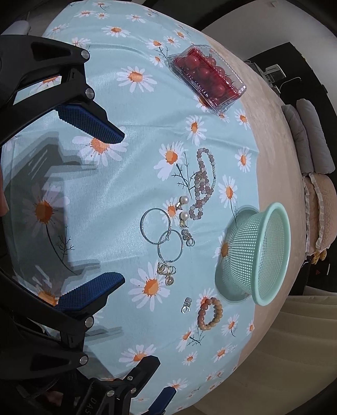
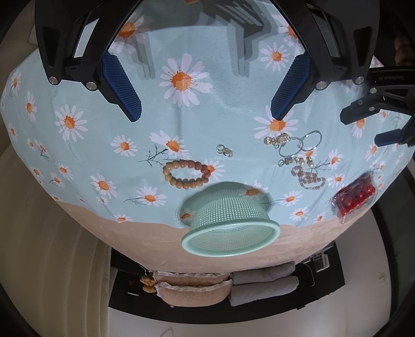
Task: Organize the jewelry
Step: 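Move both tools toward the jewelry scattered on the cloth, then grasp the silver hoop earring with the left tool while the right tool grasps the peach bead bracelet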
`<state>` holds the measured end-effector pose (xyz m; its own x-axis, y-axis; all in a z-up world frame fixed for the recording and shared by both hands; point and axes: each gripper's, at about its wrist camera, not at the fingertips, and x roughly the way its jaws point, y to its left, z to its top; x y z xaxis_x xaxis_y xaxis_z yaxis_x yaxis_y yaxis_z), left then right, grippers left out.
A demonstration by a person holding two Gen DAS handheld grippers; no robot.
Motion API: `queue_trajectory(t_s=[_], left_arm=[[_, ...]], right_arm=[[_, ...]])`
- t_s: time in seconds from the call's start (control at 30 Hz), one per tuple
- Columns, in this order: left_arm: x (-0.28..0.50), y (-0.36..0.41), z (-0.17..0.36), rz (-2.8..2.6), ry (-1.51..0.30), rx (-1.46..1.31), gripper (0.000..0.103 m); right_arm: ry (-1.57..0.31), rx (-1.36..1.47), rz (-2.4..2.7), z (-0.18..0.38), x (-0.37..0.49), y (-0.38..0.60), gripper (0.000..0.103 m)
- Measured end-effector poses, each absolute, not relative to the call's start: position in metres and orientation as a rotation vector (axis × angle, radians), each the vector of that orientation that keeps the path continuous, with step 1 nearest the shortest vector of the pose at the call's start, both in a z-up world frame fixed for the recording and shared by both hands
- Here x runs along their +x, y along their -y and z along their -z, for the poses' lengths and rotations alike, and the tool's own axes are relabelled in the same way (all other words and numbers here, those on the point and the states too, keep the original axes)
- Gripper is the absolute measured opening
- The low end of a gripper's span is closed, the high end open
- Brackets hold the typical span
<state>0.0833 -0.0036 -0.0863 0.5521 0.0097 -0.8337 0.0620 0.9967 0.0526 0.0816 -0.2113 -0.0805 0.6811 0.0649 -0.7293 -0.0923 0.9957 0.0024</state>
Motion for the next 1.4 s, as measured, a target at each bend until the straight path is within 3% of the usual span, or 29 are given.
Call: queue_trajectory(t_s=[0.47, 1.23, 1.33, 1.4], left_arm=[[0.132, 0.011, 0.132, 0.056, -1.089, 0.103, 0.097], [0.153, 0.008, 0.148, 0.152, -0.981, 0.090, 0.098], [0.150, 0.010, 0.144, 0.189, -0.971, 0.095, 0.080], [0.149, 0.013, 0.141, 0.218, -0.970, 0.097, 0.062]], right_arm=[[-0.889, -0.051, -0.070, 0.111, 0.151, 0.217, 0.095], [-0.925, -0.036, -0.053, 0.161, 0.241, 0.218, 0.097], [-0.922, -0.044, -0.058, 0.162, 0.241, 0.217, 0.097], [-0.917, -0.047, -0.057, 0.161, 0.241, 0.216, 0.096]])
